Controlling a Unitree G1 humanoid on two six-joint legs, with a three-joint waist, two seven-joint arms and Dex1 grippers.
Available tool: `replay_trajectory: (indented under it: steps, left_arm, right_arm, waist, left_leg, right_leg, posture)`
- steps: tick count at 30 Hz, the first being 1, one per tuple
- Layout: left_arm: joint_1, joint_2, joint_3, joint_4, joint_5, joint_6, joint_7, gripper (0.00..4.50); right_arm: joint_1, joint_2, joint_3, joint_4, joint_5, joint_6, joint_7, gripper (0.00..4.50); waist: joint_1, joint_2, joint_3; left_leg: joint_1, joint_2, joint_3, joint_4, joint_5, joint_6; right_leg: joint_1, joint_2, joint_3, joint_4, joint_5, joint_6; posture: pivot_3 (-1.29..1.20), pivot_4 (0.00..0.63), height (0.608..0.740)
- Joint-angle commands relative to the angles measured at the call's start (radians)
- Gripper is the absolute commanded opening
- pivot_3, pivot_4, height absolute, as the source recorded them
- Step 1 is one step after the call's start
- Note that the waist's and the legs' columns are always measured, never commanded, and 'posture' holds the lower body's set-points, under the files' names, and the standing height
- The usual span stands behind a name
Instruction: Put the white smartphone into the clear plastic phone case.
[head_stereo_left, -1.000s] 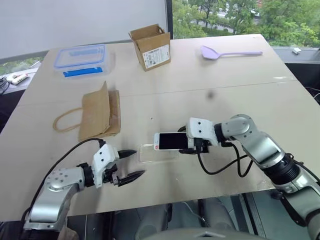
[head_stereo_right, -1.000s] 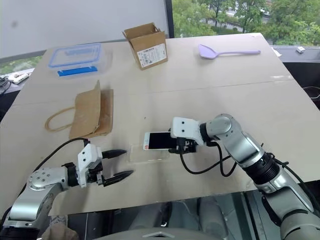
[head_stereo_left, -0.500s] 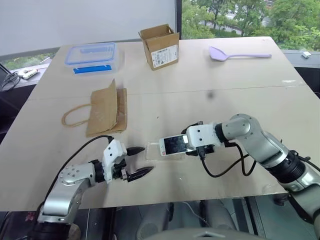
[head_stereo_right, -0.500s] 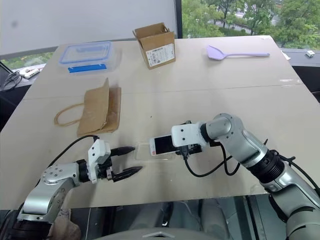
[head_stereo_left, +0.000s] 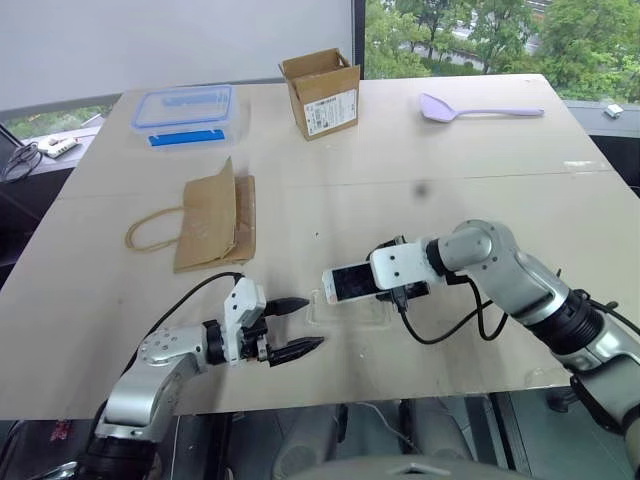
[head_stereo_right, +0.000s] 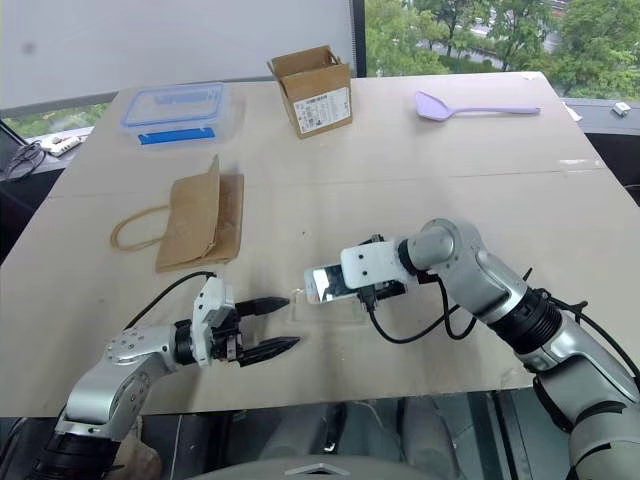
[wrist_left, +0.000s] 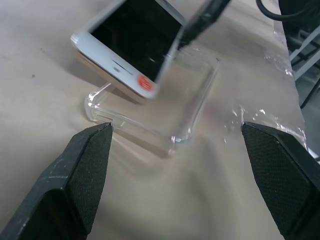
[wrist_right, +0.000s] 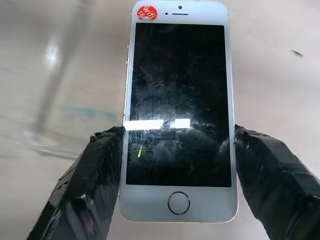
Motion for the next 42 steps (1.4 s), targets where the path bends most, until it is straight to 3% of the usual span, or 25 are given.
replay_trajectory:
  steps: [1, 6, 11, 18, 29, 42]
  left_arm:
    - [-0.036, -0.028, -0.033, -0.004, 0.0, -0.01, 0.012, 4.2]
    - [-0.068, -0.045, -0.039, 0.001, -0.001, -0.005, 0.02, 4.2]
    - [-0.026, 0.0, -0.034, -0.008, 0.002, -0.035, -0.032, 4.2]
    - [0.022, 0.051, -0.014, -0.01, -0.009, -0.041, -0.061, 4.2]
    - [0.025, 0.057, -0.05, 0.022, 0.053, -0.135, -0.063, 4.2]
    - [0.04, 0.053, -0.063, 0.037, 0.061, -0.17, -0.062, 4.2]
  right_arm:
    - [-0.016, -0.003, -0.016, 0.077, -0.055, -0.05, -0.039, 2.95]
    - [-0.024, 0.018, -0.069, 0.075, 0.017, -0.05, 0.003, 2.92]
    - [0.027, 0.012, -0.133, -0.059, 0.141, 0.029, 0.078, 2.91]
    - [0.073, -0.011, -0.169, -0.197, 0.19, 0.142, 0.069, 2.91]
    - [0.125, -0.091, -0.067, -0.274, 0.157, 0.246, 0.097, 2.91]
    - [0.104, -0.076, 0.007, -0.31, 0.096, 0.334, 0.071, 2.9]
  waist:
    - [0.0, 0.0, 0.0]
    - [-0.004, -0.001, 0.0]
    - [-0.017, -0.001, 0.0]
    - [-0.03, 0.0, 0.0]
    - [-0.029, 0.0, 0.0]
    - [-0.029, 0.0, 0.0]
  left_leg:
    - [0.0, 0.0, 0.0, 0.0, 0.0, 0.0]
    - [0.0, 0.0, 0.0, 0.0, 0.0, 0.0]
    - [-0.002, 0.001, 0.0, -0.001, 0.0, 0.0]
    - [-0.003, 0.002, 0.0, -0.002, 0.0, 0.0]
    - [-0.003, 0.003, 0.001, -0.003, 0.0, 0.0]
    - [-0.003, 0.003, 0.001, -0.003, 0.0, 0.0]
  right_leg:
    - [0.001, 0.0, 0.0, 0.0, 0.0, 0.0]
    - [0.002, 0.0, 0.0, 0.0, 0.0, 0.0]
    - [-0.001, 0.001, 0.0, -0.002, 0.0, 0.0]
    - [-0.002, 0.001, 0.001, -0.005, 0.0, 0.0]
    - [-0.002, 0.001, 0.001, -0.006, 0.0, 0.0]
    - [-0.002, 0.001, 0.001, -0.006, 0.0, 0.0]
  posture:
    - [0.0, 0.15, 0.74]
    - [0.0, 0.15, 0.74]
    - [0.0, 0.15, 0.74]
    - [0.0, 0.15, 0.74]
    - [0.0, 0.15, 0.74]
    - [0.0, 0.15, 0.74]
